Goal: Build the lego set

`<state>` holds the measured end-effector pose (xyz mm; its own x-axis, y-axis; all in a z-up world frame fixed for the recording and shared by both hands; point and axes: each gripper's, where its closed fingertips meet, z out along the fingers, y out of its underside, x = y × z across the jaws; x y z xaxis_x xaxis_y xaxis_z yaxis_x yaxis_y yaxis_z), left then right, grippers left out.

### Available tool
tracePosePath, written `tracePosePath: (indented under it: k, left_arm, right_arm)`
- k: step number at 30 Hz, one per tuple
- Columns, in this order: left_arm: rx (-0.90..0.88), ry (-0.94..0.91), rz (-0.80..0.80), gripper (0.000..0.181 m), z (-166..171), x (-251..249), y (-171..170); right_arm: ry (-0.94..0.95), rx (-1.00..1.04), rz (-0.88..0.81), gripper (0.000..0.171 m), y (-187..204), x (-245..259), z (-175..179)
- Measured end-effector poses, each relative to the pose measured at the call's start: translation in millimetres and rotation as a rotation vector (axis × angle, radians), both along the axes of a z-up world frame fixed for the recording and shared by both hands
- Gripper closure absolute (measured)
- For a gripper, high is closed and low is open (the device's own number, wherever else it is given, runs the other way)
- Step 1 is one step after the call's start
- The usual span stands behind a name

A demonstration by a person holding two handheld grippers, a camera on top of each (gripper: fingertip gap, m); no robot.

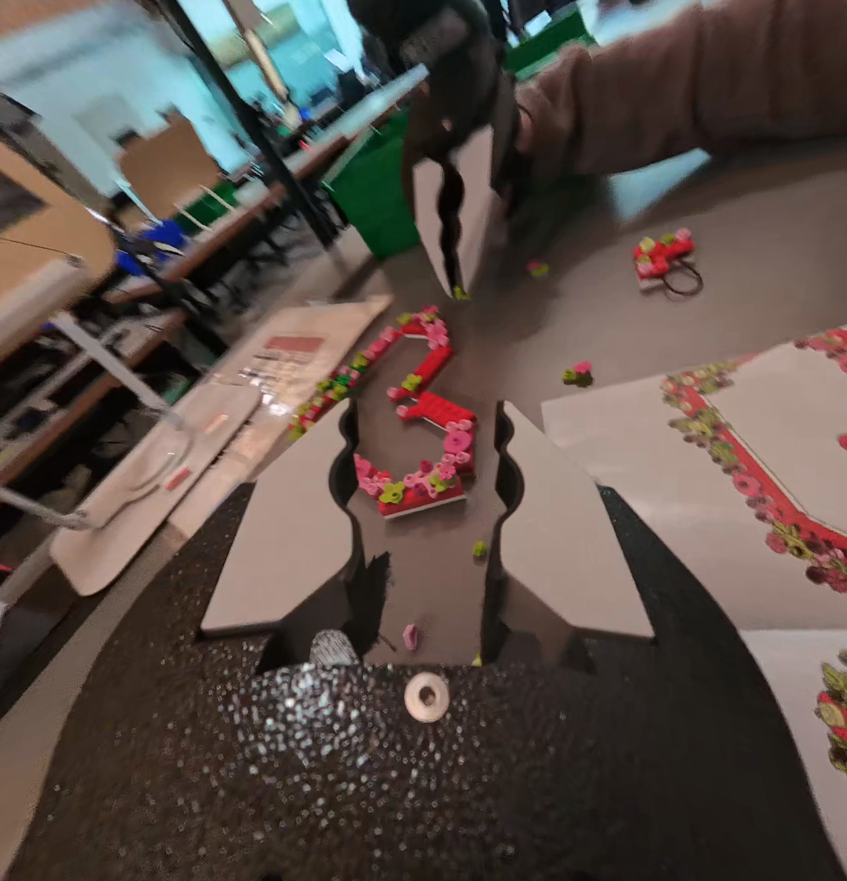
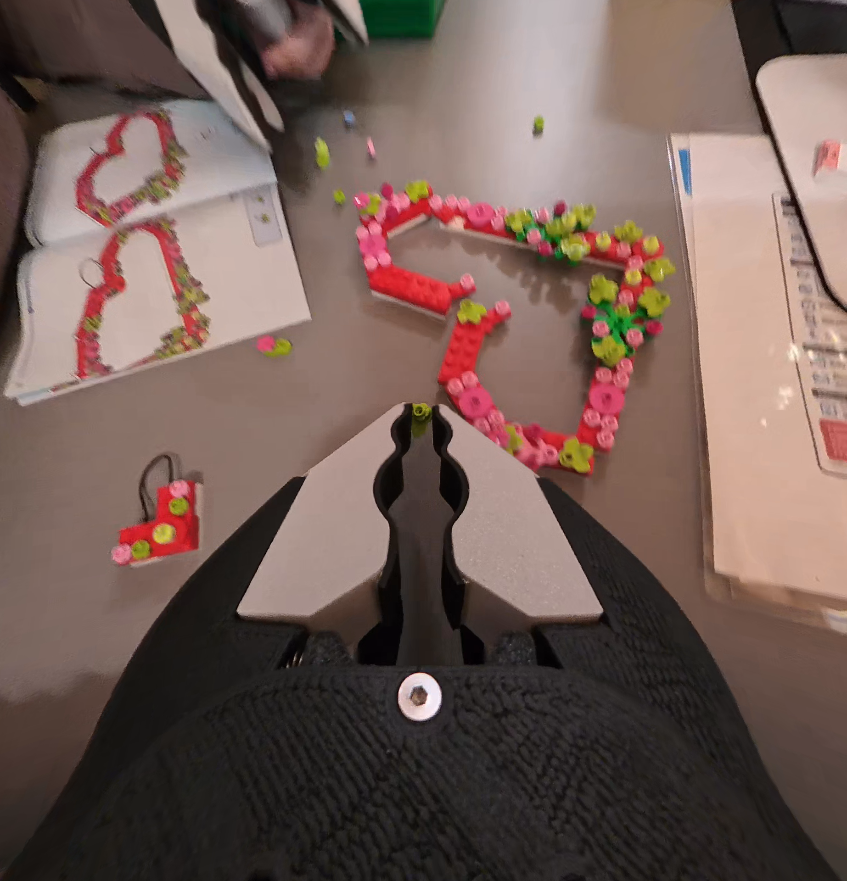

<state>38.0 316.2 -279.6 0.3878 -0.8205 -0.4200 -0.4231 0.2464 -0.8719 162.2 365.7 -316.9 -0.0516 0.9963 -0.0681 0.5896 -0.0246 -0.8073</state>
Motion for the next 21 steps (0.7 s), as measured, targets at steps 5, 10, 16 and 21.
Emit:
tracePosePath:
  k: [5,10,16,21]
  left_arm:
    - [-0.177,0.207,-0.109,0.118,-34,15,6]
    - [-0.259,0.244,-0.159,0.120,-47,31,14]
    - [-0.278,0.270,-0.160,0.127,-54,29,12]
    - [-0.295,0.293,-0.161,0.137,-57,30,14]
  right_arm:
    - [0.017,0.033,0.053,0.165,-16,-42,10]
    - [-0.011,0.105,0.145,0.165,-30,-72,2]
    - [-0.002,0.125,0.178,0.165,-37,-80,-3]
    - [-0.009,0.113,0.176,0.165,-33,-80,-8]
